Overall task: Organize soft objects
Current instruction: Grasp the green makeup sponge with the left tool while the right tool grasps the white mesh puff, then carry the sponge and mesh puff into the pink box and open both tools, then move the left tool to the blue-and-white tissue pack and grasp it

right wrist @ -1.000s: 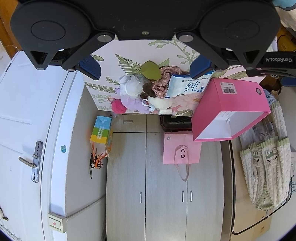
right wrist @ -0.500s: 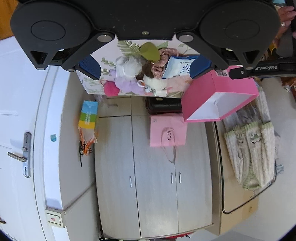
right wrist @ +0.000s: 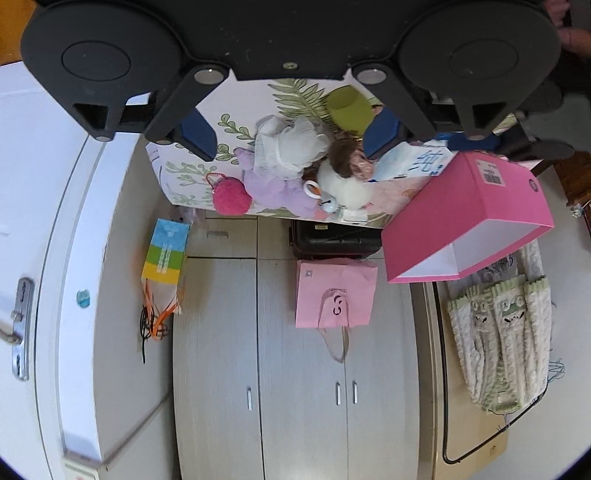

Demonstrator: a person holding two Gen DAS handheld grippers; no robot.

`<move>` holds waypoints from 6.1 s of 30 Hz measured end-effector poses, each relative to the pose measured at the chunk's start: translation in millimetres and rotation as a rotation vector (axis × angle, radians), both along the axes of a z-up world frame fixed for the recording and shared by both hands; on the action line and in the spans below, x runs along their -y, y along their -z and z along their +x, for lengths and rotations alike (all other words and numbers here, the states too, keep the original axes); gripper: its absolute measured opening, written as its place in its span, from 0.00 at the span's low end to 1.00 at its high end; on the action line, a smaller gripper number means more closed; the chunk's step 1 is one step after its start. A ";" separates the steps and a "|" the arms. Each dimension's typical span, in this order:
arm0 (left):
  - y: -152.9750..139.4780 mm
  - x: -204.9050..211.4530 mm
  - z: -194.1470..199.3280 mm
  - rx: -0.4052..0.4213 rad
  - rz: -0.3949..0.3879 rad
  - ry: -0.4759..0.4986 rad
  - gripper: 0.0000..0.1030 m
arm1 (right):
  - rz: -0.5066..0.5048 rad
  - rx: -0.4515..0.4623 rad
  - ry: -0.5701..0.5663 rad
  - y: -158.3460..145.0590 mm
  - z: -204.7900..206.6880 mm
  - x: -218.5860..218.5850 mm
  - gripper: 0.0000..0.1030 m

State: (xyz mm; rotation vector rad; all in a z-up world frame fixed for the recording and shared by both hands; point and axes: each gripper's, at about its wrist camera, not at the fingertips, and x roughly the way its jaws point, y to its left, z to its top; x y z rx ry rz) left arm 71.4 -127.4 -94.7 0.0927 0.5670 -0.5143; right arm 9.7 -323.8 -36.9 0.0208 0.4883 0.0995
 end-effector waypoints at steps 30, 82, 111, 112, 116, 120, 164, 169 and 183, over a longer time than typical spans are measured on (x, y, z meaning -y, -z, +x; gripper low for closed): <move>27.2 39.4 24.5 -0.007 0.029 -0.048 0.45 | 0.313 -0.183 -0.236 83.0 119.2 30.3 0.46; -83.0 -191.4 8.7 -0.189 0.050 -0.008 0.45 | 0.193 -0.362 -0.586 -12.6 47.8 -150.7 0.42; -70.4 -201.8 225.6 -0.219 0.175 -0.078 0.46 | 0.080 -0.369 -0.555 -15.3 282.8 -224.9 0.43; -68.9 -201.2 226.9 -0.222 0.183 -0.073 0.47 | 0.074 -0.377 -0.571 -12.7 286.2 -226.5 0.45; -67.5 -200.9 228.9 -0.237 0.183 -0.060 0.52 | 0.073 -0.363 -0.597 -9.9 290.3 -227.0 0.52; -71.1 -202.3 226.4 -0.232 0.166 -0.058 0.58 | 0.116 -0.351 -0.598 -12.9 290.2 -222.1 0.61; -151.6 -156.9 13.0 -0.039 0.211 0.175 0.75 | -0.021 -0.095 -0.505 -113.1 52.8 -142.4 0.66; -139.8 -148.4 5.6 -0.063 0.197 0.201 0.75 | -0.049 -0.083 -0.495 -108.2 29.4 -134.8 0.67; -81.5 -132.0 5.2 -0.087 0.054 0.126 0.72 | -0.092 -0.084 -0.405 -58.0 8.1 -112.4 0.70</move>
